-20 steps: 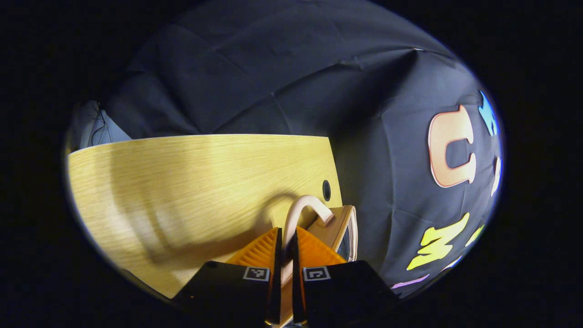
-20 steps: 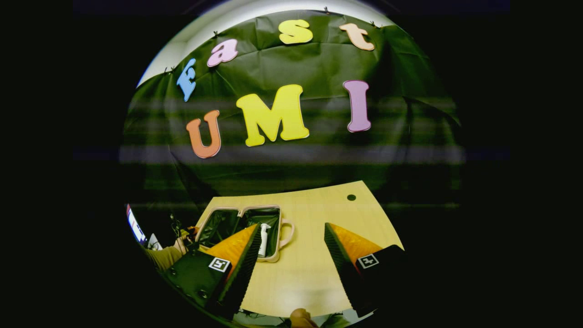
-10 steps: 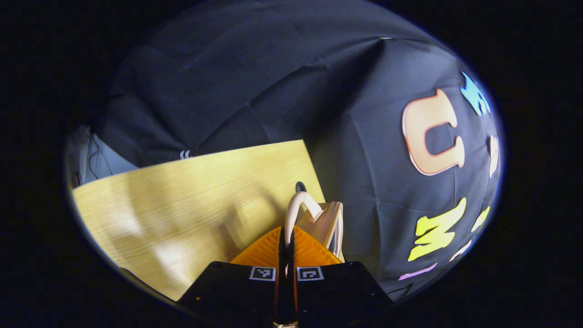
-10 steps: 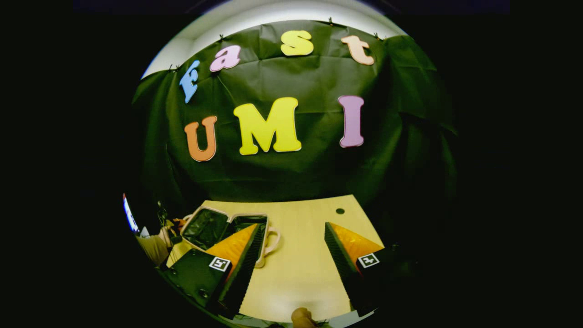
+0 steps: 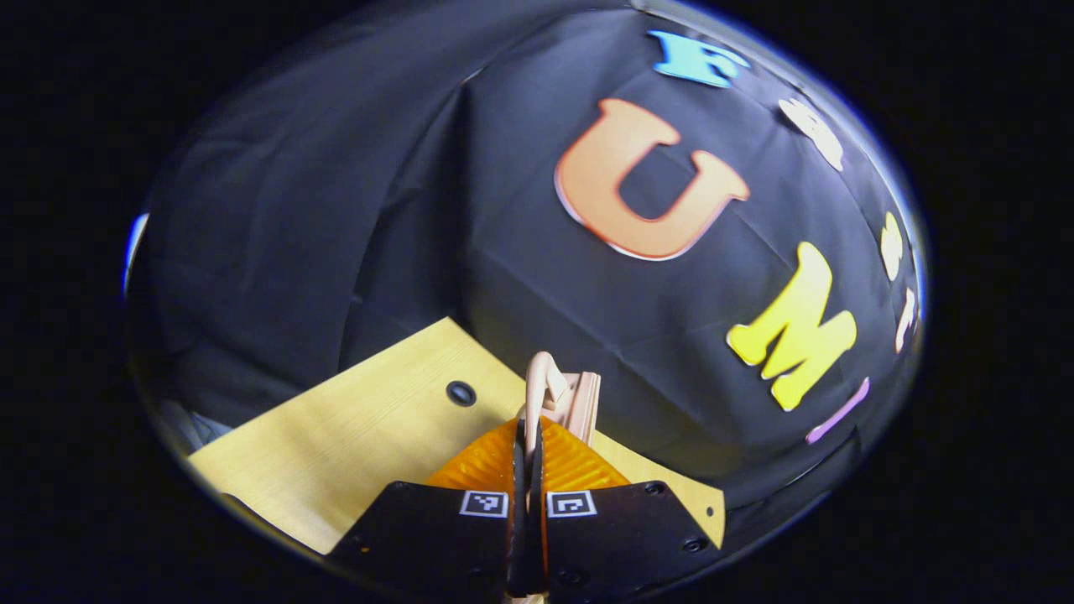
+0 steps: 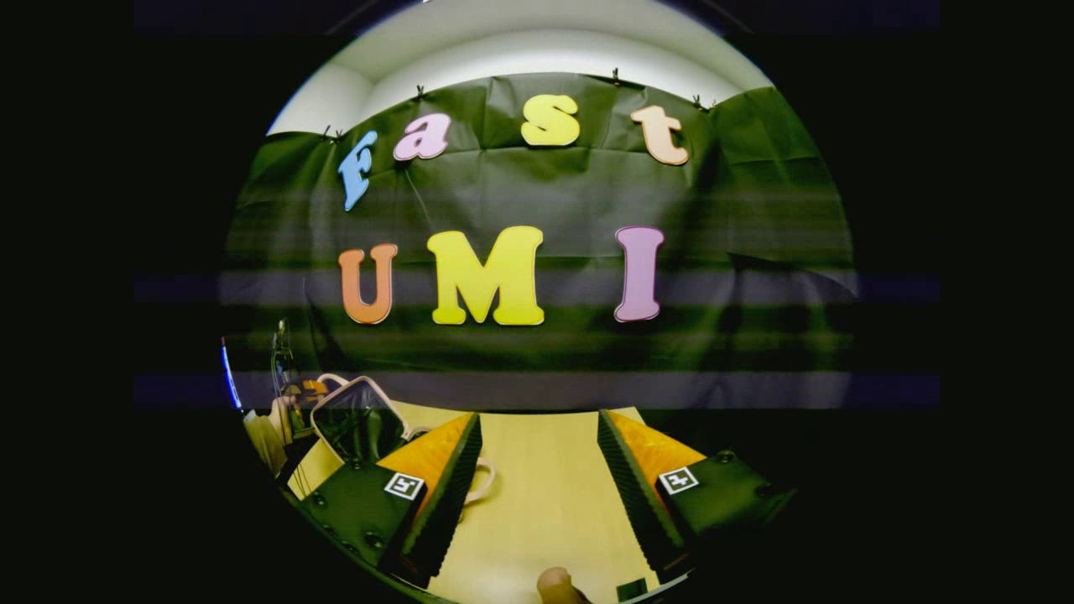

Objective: First open the suitcase, pack the skin care products into it, and then close the suitcase.

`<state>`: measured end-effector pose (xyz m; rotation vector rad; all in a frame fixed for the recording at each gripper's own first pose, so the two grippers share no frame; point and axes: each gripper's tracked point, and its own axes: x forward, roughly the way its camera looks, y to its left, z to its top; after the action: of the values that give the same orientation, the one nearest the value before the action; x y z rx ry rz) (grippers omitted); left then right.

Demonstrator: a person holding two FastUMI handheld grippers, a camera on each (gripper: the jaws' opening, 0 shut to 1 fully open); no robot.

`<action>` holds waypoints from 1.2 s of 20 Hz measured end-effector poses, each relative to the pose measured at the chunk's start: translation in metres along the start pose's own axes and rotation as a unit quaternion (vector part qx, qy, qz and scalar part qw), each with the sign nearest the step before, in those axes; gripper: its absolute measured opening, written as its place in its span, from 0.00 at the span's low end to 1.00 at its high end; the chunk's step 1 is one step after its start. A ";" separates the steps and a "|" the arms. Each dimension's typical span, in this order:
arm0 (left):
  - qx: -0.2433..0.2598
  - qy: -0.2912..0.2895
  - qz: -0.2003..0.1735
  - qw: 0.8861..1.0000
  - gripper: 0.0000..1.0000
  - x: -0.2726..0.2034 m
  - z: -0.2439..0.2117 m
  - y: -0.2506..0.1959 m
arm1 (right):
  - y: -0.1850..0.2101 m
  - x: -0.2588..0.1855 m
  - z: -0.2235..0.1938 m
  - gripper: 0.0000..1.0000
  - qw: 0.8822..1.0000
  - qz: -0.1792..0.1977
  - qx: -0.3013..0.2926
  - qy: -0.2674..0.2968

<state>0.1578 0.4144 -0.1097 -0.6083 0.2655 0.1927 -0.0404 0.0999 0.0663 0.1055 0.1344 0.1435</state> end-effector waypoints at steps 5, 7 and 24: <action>0.086 -0.033 -0.004 0.996 0.03 -0.028 -0.007 -0.070 | -0.014 0.009 -0.002 0.86 1.000 0.012 -0.014 -0.010; 0.115 -0.039 -0.008 0.993 0.03 -0.040 -0.016 -0.094 | -0.022 0.012 -0.003 0.82 1.000 0.017 -0.019 -0.013; 0.241 0.041 -0.059 0.968 0.03 -0.045 -0.205 -0.264 | -0.109 0.040 -0.031 0.83 0.999 0.049 0.001 0.018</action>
<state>0.1435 0.0777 -0.1160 -0.1466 0.3406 -0.0157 0.0090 0.0016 0.0185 0.1120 0.1658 0.2436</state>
